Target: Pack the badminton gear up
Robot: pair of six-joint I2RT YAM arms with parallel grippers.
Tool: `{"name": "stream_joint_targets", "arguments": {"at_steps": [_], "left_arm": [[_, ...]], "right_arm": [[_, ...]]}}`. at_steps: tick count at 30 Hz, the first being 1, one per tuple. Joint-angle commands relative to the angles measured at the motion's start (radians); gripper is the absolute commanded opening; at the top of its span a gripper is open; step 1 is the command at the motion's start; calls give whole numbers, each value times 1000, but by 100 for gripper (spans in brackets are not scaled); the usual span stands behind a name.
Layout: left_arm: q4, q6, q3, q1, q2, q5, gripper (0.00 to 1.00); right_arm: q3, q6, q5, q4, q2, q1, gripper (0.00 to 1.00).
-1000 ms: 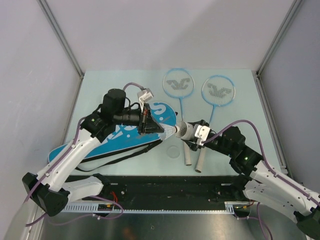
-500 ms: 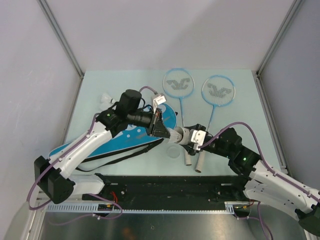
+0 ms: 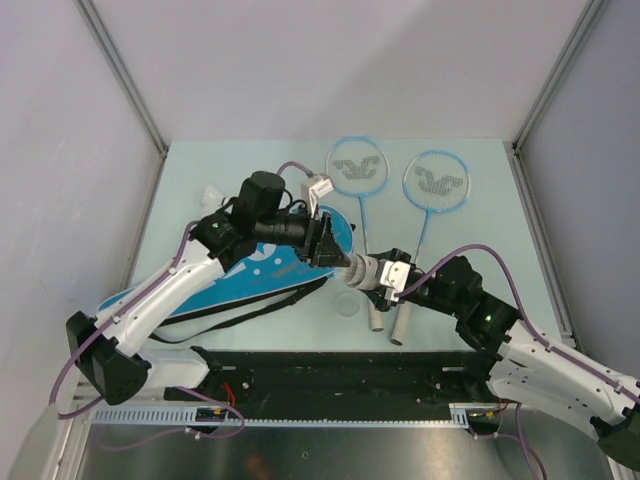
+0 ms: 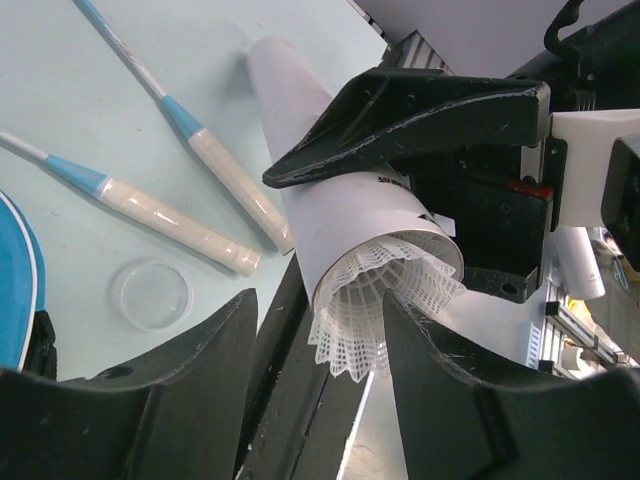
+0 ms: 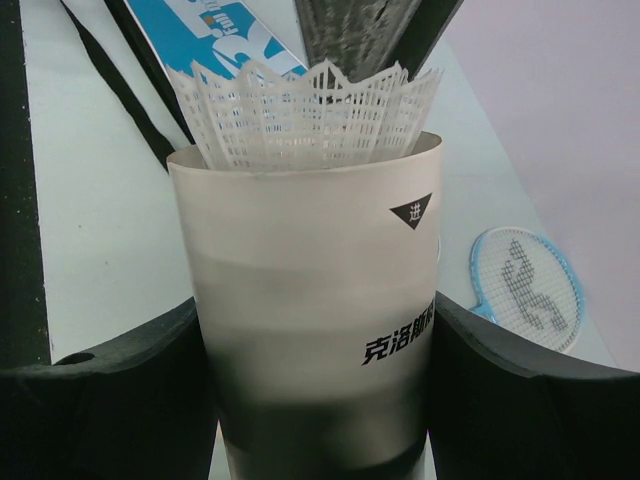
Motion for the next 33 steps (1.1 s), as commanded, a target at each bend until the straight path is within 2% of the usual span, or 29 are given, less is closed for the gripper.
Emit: {"name": "stream_joint_targets", "arguments": {"at_steps": [1, 7, 14, 16, 19, 23, 28, 29, 30, 31, 32, 33], "left_arm": [[11, -8, 29, -70, 0, -62, 59], [28, -14, 62, -156, 71, -145, 57], [68, -35, 49, -151, 14, -265, 68], [70, -21, 20, -95, -47, -235, 70], [73, -9, -30, 20, -127, -163, 99], [74, 17, -98, 160, -213, -174, 99], [71, 48, -164, 411, -273, -403, 100], [71, 45, -165, 457, -242, -471, 100], [74, 32, -161, 555, -215, -496, 99], [83, 17, -153, 605, -176, -516, 98], [99, -4, -145, 655, -138, -482, 98], [121, 0, -94, 765, 11, -477, 96]], "right_arm": [[7, 38, 6, 61, 1, 6, 31], [7, 48, 9, 91, 8, 15, 30], [5, 52, 65, 100, 7, 23, 30], [7, 48, 78, 85, 6, 23, 30], [7, 49, 97, 74, 6, 24, 30], [7, 52, 105, 78, 1, 23, 31], [5, 68, 109, 71, -8, 24, 31], [5, 69, 103, 71, -9, 24, 31], [5, 74, 95, 72, -12, 26, 31], [7, 75, 83, 75, -14, 26, 31], [5, 80, 76, 77, -19, 26, 31], [7, 80, 60, 84, -20, 26, 31]]}}
